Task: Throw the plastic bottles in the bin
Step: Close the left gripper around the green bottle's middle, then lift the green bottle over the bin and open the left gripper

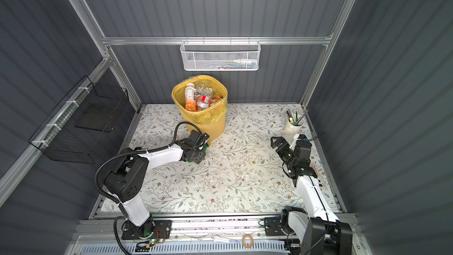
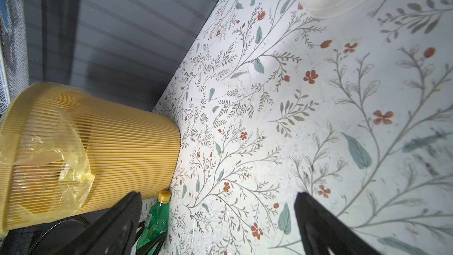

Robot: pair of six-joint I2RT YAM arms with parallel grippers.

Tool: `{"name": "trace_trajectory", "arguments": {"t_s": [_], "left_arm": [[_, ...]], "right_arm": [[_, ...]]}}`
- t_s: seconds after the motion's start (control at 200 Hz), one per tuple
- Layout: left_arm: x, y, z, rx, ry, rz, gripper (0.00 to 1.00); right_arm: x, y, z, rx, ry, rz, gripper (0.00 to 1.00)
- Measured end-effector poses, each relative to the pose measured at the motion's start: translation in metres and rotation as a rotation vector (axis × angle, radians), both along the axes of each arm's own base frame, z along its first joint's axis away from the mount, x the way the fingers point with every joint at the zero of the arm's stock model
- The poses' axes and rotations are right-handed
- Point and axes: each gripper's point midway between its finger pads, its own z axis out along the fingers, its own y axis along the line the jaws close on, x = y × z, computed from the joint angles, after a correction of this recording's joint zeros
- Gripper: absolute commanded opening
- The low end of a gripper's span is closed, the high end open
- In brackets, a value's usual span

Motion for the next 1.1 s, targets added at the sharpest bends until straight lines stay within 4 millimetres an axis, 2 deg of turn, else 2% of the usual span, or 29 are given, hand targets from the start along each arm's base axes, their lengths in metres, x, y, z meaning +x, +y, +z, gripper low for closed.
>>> {"name": "trace_trajectory", "arguments": {"t_s": [0.285,0.32,0.37,0.48,0.67,0.765,0.885,0.93,1.101], "left_arm": [[-0.041,-0.032,0.008,-0.028,0.034,-0.04,0.73],[-0.045,-0.032,0.009,-0.032,0.038,-0.033,0.76],[-0.049,-0.03,0.01,-0.039,0.043,-0.016,0.86],[-0.049,-0.025,0.017,-0.044,0.026,0.017,0.94],[-0.039,-0.024,0.021,-0.015,-0.006,0.034,0.95],[-0.029,-0.032,0.014,0.001,-0.002,0.026,0.92],[-0.025,-0.038,-0.005,0.036,0.032,0.006,0.83],[-0.022,-0.042,-0.003,0.026,0.03,-0.003,0.8],[-0.024,-0.047,-0.006,0.014,0.046,-0.021,0.55]], "right_arm": [[-0.001,-0.002,-0.002,0.001,0.003,-0.005,0.99],[-0.001,-0.002,-0.002,0.001,0.003,-0.007,0.99],[-0.001,-0.003,-0.002,0.001,0.004,-0.008,0.99],[-0.001,-0.003,-0.002,0.003,0.004,-0.01,0.99],[-0.001,-0.004,-0.002,0.007,0.006,-0.015,0.99],[-0.002,-0.004,-0.006,0.009,0.014,-0.016,0.99],[-0.004,-0.005,-0.006,0.008,0.015,-0.021,0.99],[-0.004,-0.007,-0.004,0.007,0.01,-0.025,0.99],[-0.004,-0.01,-0.002,0.006,0.003,-0.035,0.99]]}}
